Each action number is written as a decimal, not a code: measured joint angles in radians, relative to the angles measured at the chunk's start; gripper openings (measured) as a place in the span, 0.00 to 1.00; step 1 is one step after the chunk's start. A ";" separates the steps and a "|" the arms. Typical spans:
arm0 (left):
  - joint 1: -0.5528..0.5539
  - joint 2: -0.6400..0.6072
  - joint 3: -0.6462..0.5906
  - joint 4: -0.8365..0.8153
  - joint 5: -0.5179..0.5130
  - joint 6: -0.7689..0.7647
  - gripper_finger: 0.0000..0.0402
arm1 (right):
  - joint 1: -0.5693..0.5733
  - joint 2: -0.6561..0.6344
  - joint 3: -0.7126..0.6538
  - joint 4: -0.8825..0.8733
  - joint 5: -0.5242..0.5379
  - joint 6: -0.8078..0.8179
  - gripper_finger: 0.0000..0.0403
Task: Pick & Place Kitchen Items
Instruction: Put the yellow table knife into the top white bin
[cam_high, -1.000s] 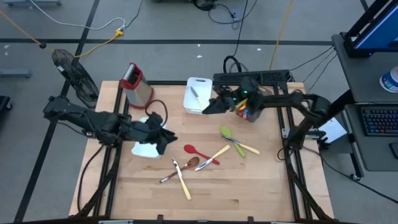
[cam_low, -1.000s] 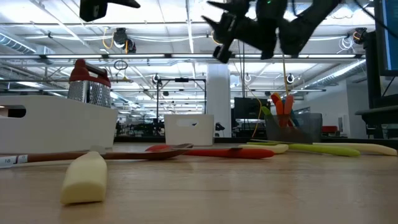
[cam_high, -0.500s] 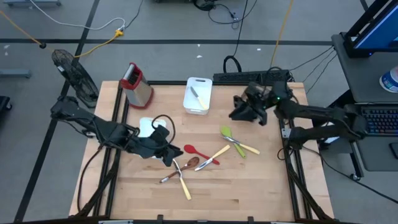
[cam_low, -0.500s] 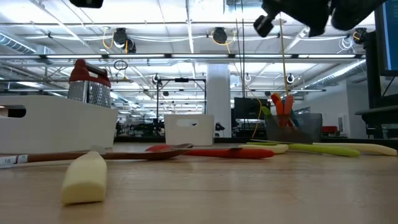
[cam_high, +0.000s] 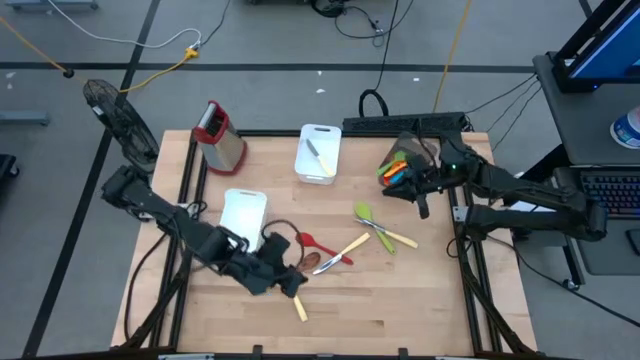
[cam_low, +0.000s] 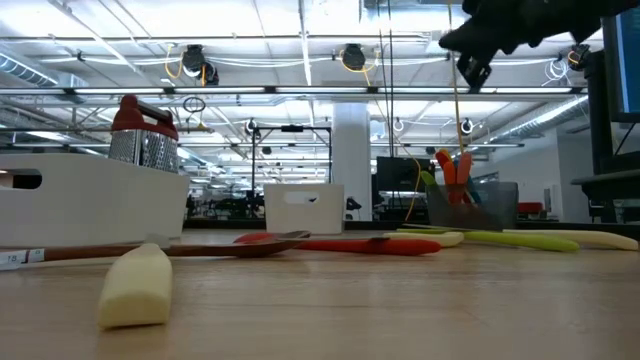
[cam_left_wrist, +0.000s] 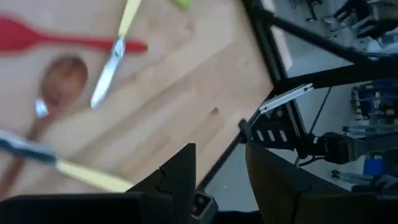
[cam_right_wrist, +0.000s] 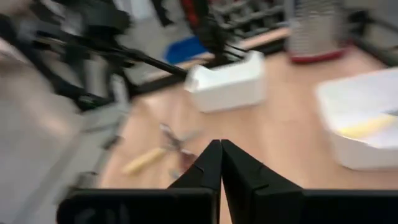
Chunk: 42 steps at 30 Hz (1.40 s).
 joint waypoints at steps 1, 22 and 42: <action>-0.009 0.016 0.005 -0.001 0.004 -0.034 0.36 | 0.012 -0.012 0.000 -0.032 0.050 -0.028 0.01; -0.038 0.327 0.072 -0.043 0.298 -0.635 0.36 | 0.141 -0.074 0.000 -0.129 0.458 -0.208 0.01; -0.021 0.338 0.072 -0.193 0.222 -0.657 0.36 | 0.141 -0.074 0.000 -0.132 0.453 -0.168 0.01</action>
